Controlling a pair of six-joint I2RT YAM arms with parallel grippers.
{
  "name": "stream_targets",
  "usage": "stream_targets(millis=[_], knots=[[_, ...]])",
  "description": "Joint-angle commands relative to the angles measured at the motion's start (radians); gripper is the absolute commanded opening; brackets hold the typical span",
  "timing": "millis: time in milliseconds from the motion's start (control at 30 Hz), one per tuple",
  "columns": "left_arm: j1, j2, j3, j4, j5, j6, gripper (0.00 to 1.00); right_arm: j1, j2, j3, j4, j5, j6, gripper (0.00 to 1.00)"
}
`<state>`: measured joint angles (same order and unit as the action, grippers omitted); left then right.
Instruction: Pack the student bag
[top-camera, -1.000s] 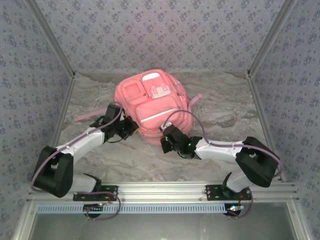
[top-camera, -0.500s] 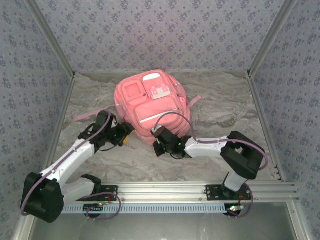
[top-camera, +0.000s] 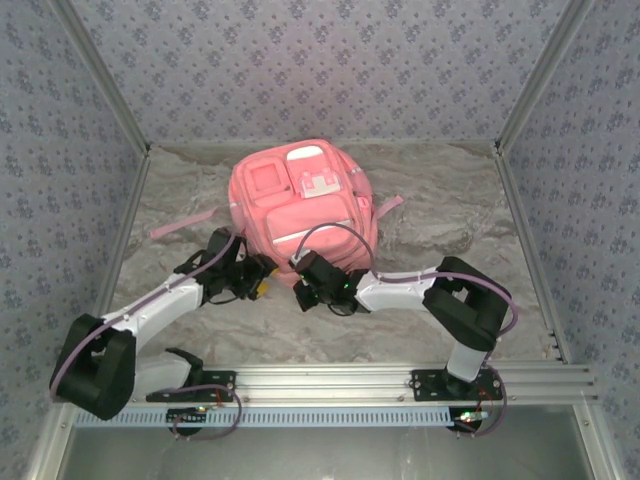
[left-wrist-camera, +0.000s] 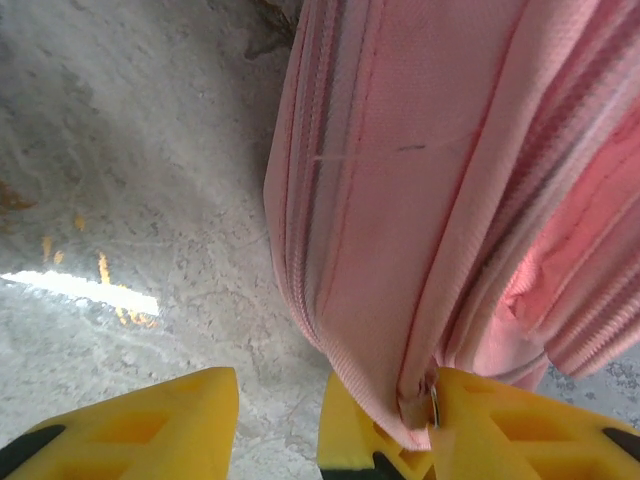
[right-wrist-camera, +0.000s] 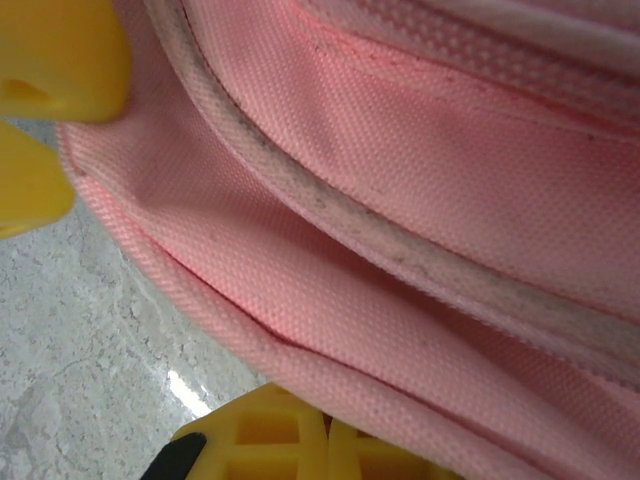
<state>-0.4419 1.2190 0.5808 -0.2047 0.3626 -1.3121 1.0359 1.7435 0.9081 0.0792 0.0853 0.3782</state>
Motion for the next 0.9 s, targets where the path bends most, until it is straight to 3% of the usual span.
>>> stream_targets(millis=[0,167,267,533,867], knots=[[-0.009,0.034,0.020,0.057,-0.005,-0.033,0.46,0.009,0.026,0.025,0.016,-0.012,0.005,0.00],[-0.004,0.047,0.027,0.059,-0.034,-0.011,0.19,0.009,0.002,0.005,0.002,0.001,0.007,0.00],[0.009,0.039,0.047,0.027,-0.057,0.021,0.09,0.008,-0.027,-0.024,-0.019,0.020,0.008,0.00],[0.069,0.036,0.066,-0.003,-0.054,0.058,0.00,-0.003,-0.102,-0.096,-0.079,0.067,0.020,0.00],[0.088,0.037,0.088,-0.025,-0.050,0.078,0.00,-0.051,-0.166,-0.130,-0.135,0.099,0.016,0.00]])
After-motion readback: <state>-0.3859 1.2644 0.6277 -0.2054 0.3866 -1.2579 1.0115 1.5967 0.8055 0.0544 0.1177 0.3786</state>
